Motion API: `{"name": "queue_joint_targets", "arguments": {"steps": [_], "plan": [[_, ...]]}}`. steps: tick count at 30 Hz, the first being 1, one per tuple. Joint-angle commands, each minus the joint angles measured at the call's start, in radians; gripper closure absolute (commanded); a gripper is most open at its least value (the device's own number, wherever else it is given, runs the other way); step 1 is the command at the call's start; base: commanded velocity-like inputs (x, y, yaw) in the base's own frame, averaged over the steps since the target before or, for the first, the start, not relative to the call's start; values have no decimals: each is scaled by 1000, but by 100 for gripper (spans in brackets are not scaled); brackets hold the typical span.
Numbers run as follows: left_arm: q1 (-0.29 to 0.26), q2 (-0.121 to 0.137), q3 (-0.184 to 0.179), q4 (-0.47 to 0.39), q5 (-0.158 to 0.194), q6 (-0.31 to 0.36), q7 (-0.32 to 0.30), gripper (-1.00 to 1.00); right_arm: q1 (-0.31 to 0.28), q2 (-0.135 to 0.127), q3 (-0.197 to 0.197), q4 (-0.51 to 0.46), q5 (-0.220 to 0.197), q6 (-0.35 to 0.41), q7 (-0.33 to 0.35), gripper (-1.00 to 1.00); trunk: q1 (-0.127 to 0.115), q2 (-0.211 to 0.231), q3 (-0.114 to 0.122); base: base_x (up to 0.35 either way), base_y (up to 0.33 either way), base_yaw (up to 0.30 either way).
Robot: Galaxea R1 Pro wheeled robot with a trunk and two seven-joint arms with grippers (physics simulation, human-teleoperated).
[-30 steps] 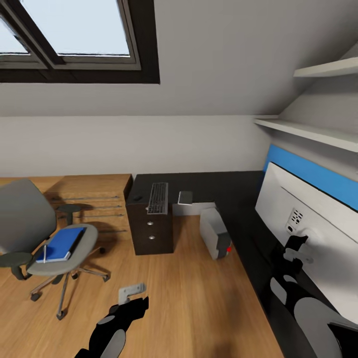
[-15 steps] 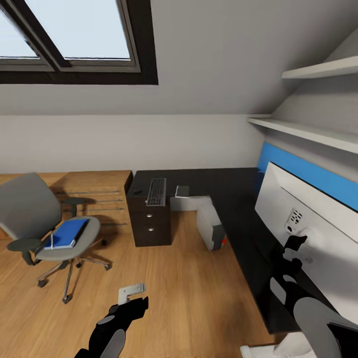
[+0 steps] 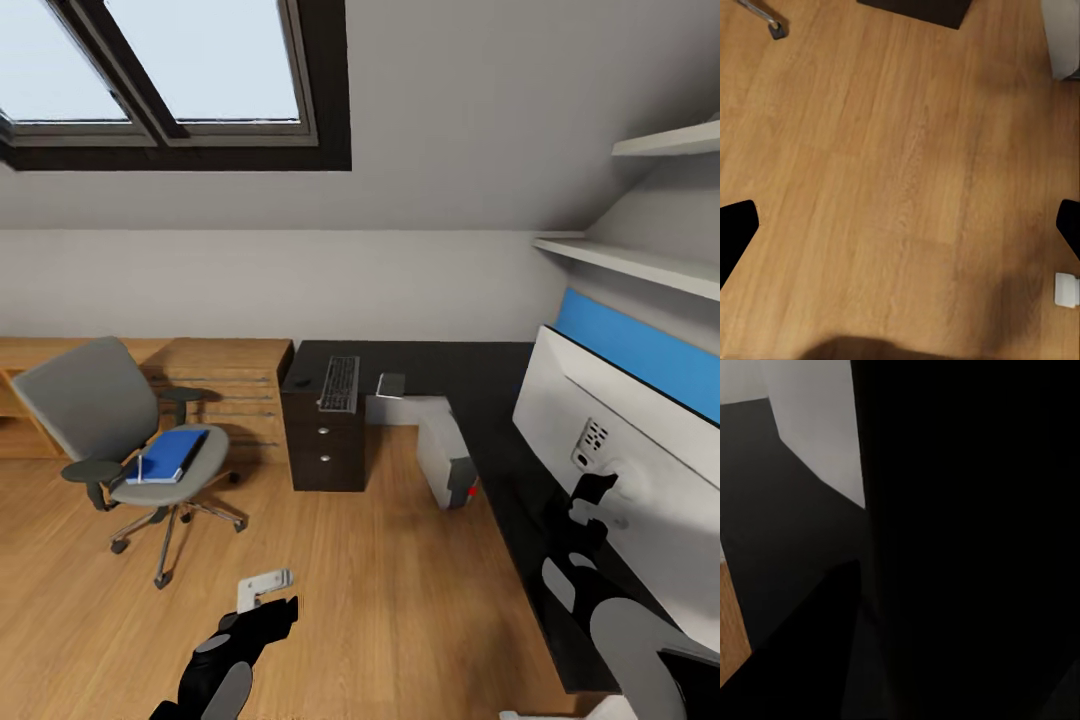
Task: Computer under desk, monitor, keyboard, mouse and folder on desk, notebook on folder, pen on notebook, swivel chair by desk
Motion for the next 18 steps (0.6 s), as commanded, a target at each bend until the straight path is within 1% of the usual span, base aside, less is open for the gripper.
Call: {"name": "queue_joint_targets", "arguments": {"steps": [1,5,8,12,18], "plan": [[-2,1,-3,-1,9,1,10,-100,-1,0,6,-1,0,-2,0,100,0,-2,-2,0,-1,274],[-2,1,-4,-1,9,1,10,-100,-1,0,5,-1,0,-2,0,100,0,-2,-2,-1,0,238],[-1,1,-4,-1,9,1,10,-100,-1,0,5,-2,0,-2,0,100,0,-2,-2,-89,-70,88],[-2,1,-4,-1,9,1,10,-100,-1,0,5,-2,0,-2,0,100,0,-2,-2,-206,-159,29],[-2,1,-3,-1,9,1,10,-100,-1,0,5,-3,0,-3,-1,100,0,-2,-2,-273,-183,3]]}}
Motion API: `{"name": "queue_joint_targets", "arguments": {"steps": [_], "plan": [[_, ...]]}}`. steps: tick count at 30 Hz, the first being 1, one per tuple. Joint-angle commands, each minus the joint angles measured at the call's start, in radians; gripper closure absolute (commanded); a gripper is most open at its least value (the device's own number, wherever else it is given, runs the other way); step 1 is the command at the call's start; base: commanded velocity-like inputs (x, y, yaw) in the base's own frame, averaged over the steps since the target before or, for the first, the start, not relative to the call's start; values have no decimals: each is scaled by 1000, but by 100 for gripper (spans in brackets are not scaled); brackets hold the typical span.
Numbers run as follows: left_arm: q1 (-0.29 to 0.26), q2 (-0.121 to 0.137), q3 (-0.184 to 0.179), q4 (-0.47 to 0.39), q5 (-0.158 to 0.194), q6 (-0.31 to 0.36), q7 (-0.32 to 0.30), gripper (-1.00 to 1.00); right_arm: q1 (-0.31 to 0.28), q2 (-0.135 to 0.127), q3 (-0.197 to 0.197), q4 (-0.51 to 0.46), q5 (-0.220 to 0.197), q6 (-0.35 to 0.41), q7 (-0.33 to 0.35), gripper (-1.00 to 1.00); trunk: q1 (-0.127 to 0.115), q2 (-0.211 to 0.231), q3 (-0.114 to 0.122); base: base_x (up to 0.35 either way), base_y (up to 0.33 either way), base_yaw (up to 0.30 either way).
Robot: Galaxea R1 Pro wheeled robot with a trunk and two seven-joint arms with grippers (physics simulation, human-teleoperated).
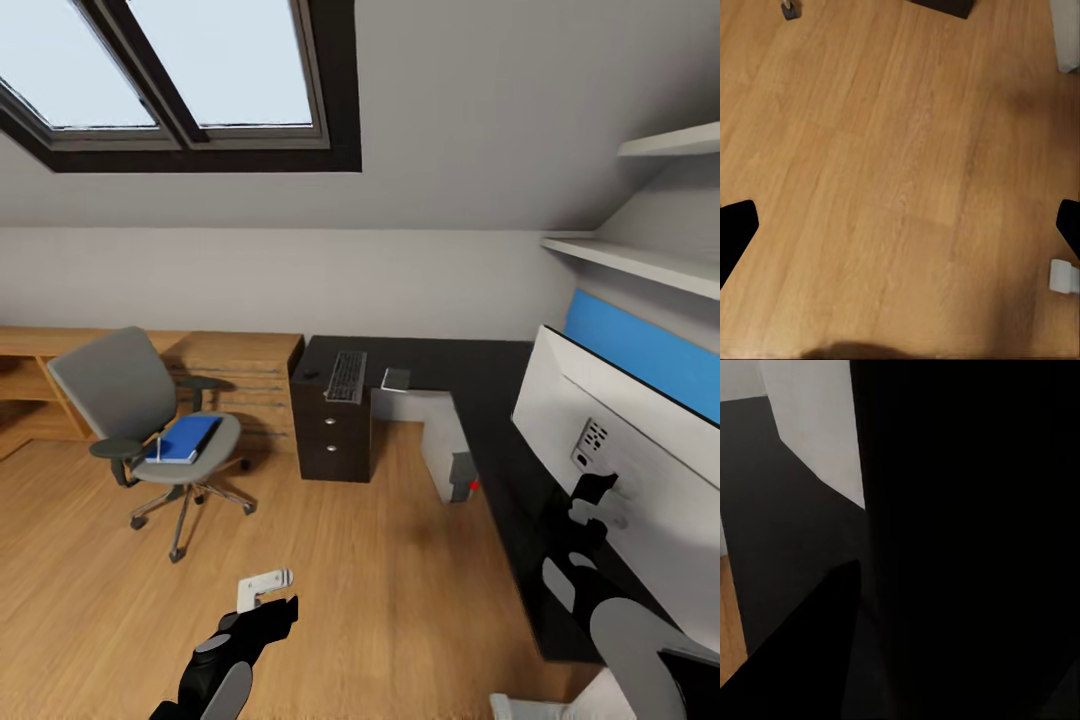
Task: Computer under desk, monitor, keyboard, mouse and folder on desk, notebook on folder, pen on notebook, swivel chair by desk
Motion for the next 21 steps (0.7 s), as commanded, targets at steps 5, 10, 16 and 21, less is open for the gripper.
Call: {"name": "queue_joint_targets", "arguments": {"steps": [5,10,16,21], "plan": [[-1,1,-3,-2,9,1,10,-100,-2,0,3,-2,2,-5,-1,100,0,-2,-2,-229,-259,120],[-1,1,-2,-2,9,1,10,-100,-2,0,3,-1,2,-5,0,100,0,-2,-2,-119,-194,110],[-1,1,-2,-2,10,1,9,-100,-2,1,4,2,2,-5,1,100,0,-2,-2,-15,-25,10],[-1,1,-2,-2,11,1,9,-100,-2,1,4,4,3,-5,2,100,0,-2,-2,-1,-1,0]]}}
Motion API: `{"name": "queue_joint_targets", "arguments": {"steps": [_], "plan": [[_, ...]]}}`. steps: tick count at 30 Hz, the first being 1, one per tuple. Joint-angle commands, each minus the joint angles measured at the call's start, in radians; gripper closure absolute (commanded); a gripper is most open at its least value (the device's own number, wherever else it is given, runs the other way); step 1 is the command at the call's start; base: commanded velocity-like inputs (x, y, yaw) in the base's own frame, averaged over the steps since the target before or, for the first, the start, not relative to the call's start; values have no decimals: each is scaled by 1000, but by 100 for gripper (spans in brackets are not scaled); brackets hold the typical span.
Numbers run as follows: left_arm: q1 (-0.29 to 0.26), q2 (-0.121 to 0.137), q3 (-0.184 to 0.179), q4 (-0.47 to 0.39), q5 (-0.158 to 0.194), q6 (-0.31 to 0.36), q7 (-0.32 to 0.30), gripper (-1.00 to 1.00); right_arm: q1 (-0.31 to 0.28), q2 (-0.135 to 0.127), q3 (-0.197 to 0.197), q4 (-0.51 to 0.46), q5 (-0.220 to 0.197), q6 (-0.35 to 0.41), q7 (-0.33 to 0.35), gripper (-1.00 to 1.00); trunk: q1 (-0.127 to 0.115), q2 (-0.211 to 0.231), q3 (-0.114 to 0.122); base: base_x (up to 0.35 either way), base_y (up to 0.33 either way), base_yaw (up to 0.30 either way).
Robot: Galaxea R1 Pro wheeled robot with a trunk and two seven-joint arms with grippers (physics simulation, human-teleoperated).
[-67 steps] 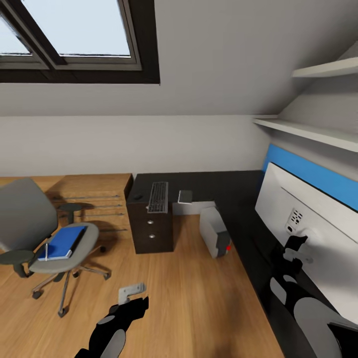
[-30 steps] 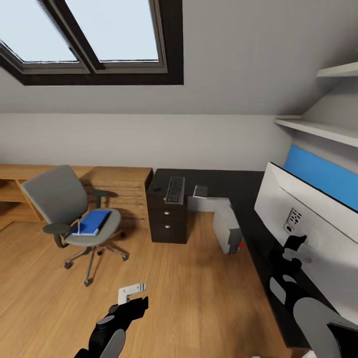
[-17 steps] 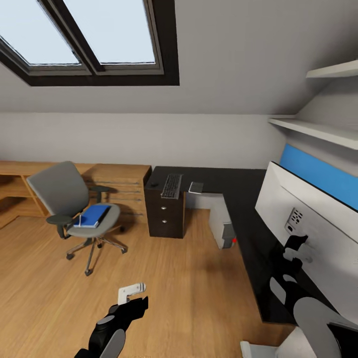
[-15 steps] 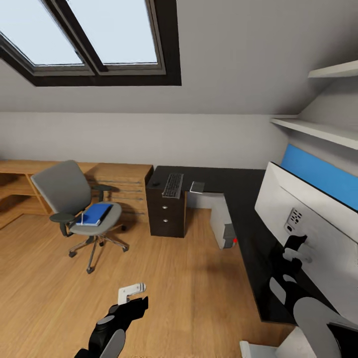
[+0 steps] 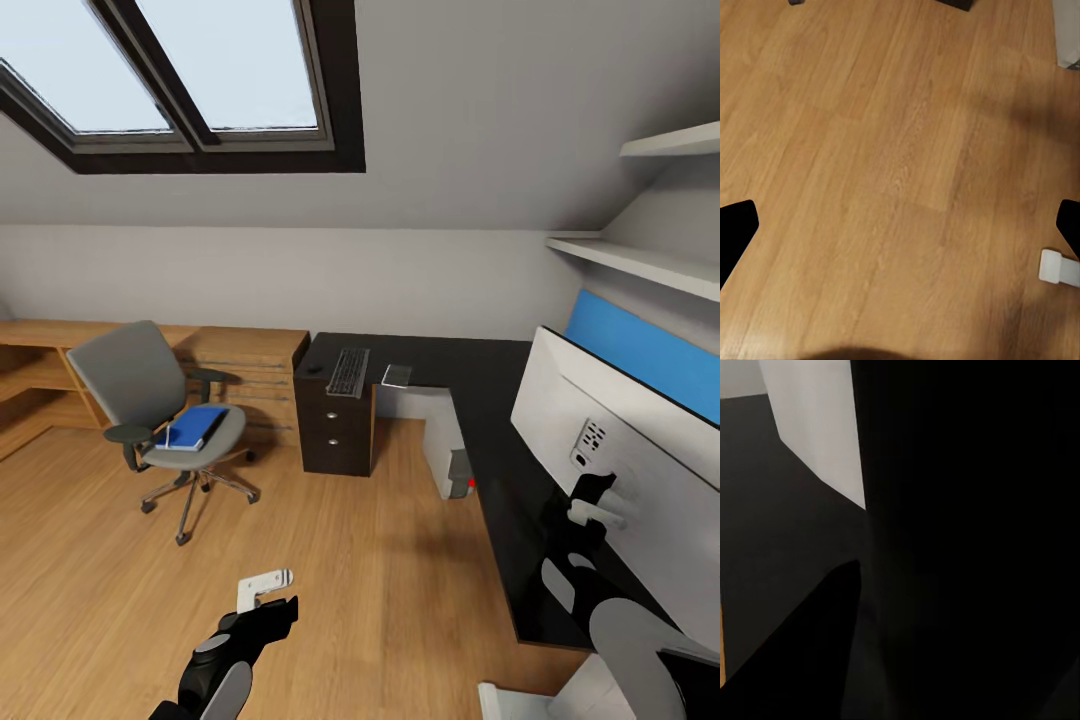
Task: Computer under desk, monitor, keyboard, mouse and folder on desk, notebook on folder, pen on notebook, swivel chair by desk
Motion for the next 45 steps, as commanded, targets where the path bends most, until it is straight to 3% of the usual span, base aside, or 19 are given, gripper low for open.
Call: {"name": "queue_joint_targets", "arguments": {"steps": [1,2,3,17,45], "plan": [[-1,1,-3,-1,9,1,10,-100,-1,0,1,0,-1,-3,0,100,0,-2,-2,0,0,0],[-1,1,-3,-1,9,1,10,-100,-1,0,1,0,-1,-3,0,100,0,-2,-2,0,0,0],[-1,1,-3,-1,9,1,10,-100,-1,0,1,0,-1,-3,1,-100,0,-2,-2,0,0,0],[-1,2,-3,-2,10,1,10,-100,-1,0,1,0,-1,-3,1,-100,0,-2,-2,-24,0,0],[-1,2,-3,-3,11,1,10,-100,-1,0,1,0,1,-3,2,-100,0,-2,-2,-305,-36,0]]}}
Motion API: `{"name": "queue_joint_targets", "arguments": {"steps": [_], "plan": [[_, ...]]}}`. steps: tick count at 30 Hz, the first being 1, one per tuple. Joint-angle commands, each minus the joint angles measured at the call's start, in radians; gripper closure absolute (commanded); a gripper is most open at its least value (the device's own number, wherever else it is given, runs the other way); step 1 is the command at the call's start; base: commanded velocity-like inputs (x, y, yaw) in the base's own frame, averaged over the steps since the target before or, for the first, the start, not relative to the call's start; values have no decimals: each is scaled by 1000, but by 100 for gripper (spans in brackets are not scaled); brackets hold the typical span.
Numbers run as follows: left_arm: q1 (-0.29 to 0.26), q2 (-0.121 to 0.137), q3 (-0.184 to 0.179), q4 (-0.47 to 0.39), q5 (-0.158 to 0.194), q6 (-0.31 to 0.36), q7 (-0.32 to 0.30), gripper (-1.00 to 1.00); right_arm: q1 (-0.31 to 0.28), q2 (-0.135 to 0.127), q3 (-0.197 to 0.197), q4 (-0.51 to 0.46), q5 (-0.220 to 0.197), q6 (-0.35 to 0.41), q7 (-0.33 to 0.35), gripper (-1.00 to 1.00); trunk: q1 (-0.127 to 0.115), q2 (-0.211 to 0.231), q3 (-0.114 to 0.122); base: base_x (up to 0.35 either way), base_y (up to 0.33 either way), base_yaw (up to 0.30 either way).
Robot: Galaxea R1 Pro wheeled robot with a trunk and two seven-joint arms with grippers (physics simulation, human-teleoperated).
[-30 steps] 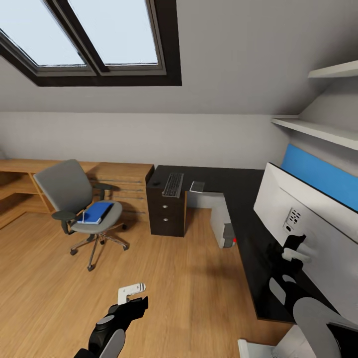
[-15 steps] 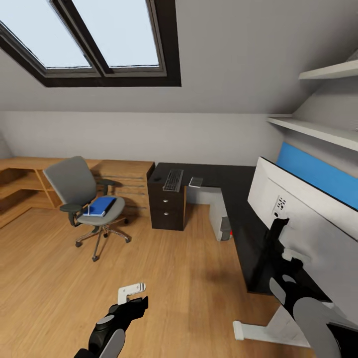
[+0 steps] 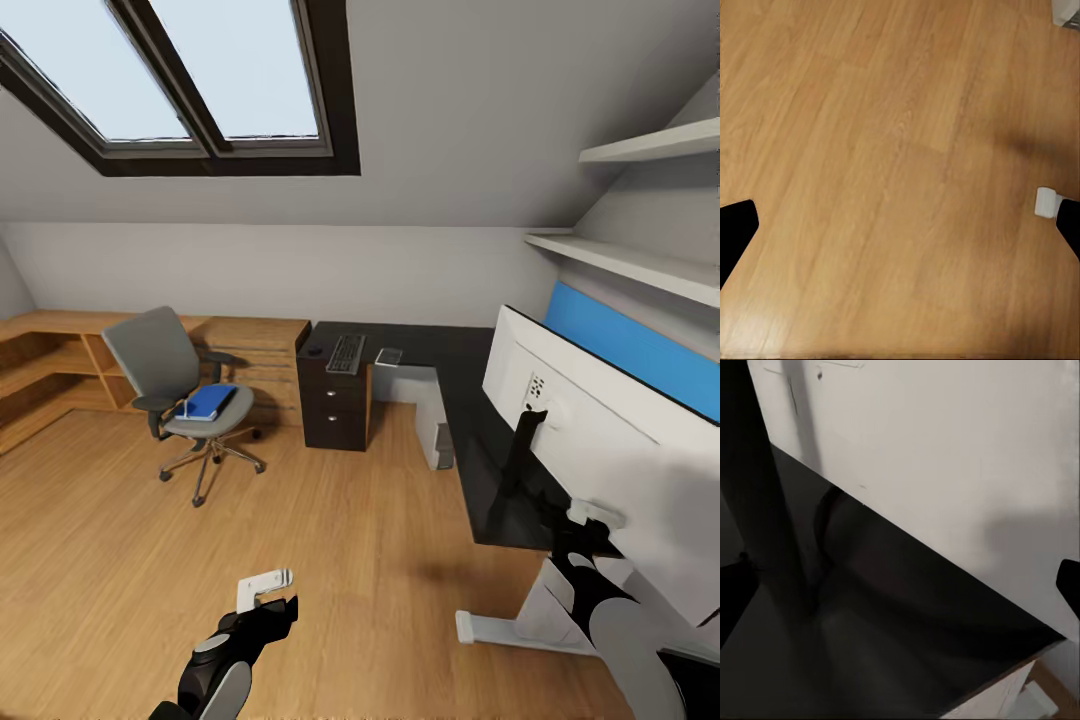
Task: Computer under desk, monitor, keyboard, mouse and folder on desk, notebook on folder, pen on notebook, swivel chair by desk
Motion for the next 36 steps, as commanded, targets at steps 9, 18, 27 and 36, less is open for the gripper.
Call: {"name": "queue_joint_targets", "arguments": {"steps": [9,18,27,36], "plan": [[-2,1,-2,9,10,1,7,-100,-1,0,6,1,-10,-4,-1,-100,0,-2,-2,-145,-244,0],[-1,3,-1,11,7,-10,8,-100,-1,-2,5,1,-10,-4,-3,-100,0,-2,-2,147,-309,0],[-1,6,-1,11,8,-55,4,-100,-1,-4,4,1,-10,-4,-4,-100,0,-2,-2,245,-245,0],[-1,23,20,7,10,-61,8,-100,-1,-5,4,1,-12,-4,-4,-100,0,-2,-2,255,-237,0]]}}
